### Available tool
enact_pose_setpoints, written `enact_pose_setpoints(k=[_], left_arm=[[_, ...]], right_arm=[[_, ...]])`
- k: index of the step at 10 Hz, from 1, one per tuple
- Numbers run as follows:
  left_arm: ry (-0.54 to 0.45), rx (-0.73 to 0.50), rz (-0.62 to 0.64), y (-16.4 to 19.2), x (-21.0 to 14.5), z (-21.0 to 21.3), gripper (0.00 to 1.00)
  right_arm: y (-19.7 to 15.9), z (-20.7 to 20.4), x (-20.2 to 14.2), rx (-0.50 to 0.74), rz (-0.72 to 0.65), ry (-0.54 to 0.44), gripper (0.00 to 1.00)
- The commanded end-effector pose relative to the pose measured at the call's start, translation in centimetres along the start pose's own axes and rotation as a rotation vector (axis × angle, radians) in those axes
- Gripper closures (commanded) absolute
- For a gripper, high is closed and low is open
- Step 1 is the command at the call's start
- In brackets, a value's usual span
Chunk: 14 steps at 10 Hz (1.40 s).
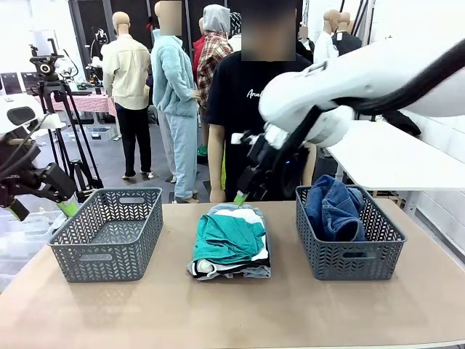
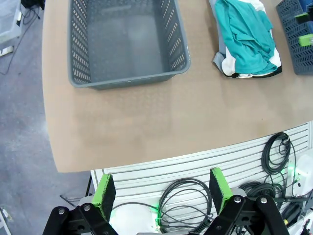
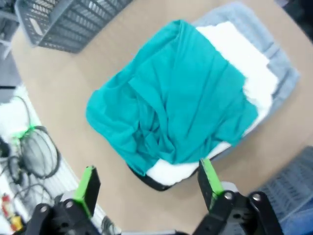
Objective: Sort the tops and bottoms.
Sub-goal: Lift clothes from the center of the table with your right hand.
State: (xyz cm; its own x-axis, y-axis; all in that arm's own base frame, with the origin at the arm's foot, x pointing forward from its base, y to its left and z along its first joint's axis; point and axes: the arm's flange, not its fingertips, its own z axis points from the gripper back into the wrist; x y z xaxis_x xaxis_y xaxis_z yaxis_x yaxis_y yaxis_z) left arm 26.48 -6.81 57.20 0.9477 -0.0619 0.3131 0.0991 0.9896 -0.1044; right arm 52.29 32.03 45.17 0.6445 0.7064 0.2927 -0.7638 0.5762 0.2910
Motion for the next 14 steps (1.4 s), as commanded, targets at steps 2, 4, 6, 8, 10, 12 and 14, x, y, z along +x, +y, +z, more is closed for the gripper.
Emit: enact_pose_setpoints(k=[2, 4, 6, 8, 10, 12, 14], left_arm=[[0.003, 0.003, 0.017, 0.1, 0.0, 0.1, 0.0], [0.003, 0.003, 0.017, 0.1, 0.0, 0.1, 0.0], [0.003, 0.003, 0.017, 0.1, 0.0, 0.1, 0.0], [0.003, 0.003, 0.017, 0.1, 0.0, 0.1, 0.0], [0.003, 0.003, 0.017, 0.1, 0.0, 0.1, 0.0], [0.003, 0.003, 0.017, 0.1, 0.0, 0.1, 0.0], [0.003, 0.003, 0.017, 0.1, 0.0, 0.1, 0.0]], right_arm=[[-3.2, -3.5, 6.0, -0.032, -0.014, 0.146, 0.0], [-3.7, -6.9, 6.9, -0.041, -0.042, 0.101, 0.0], [-2.8, -8.7, 7.3, -0.072, -0.051, 0.108, 0.0], [-2.0, -9.6, 7.5, -0.117, -0.036, 0.104, 0.0], [-1.9, -10.7, 7.6, -0.134, -0.028, 0.109, 0.0], [-1.9, -11.7, 7.5, -0.133, 0.009, 0.11, 0.0], [-2.2, -12.2, 7.6, -0.17, 0.012, 0.114, 0.0]])
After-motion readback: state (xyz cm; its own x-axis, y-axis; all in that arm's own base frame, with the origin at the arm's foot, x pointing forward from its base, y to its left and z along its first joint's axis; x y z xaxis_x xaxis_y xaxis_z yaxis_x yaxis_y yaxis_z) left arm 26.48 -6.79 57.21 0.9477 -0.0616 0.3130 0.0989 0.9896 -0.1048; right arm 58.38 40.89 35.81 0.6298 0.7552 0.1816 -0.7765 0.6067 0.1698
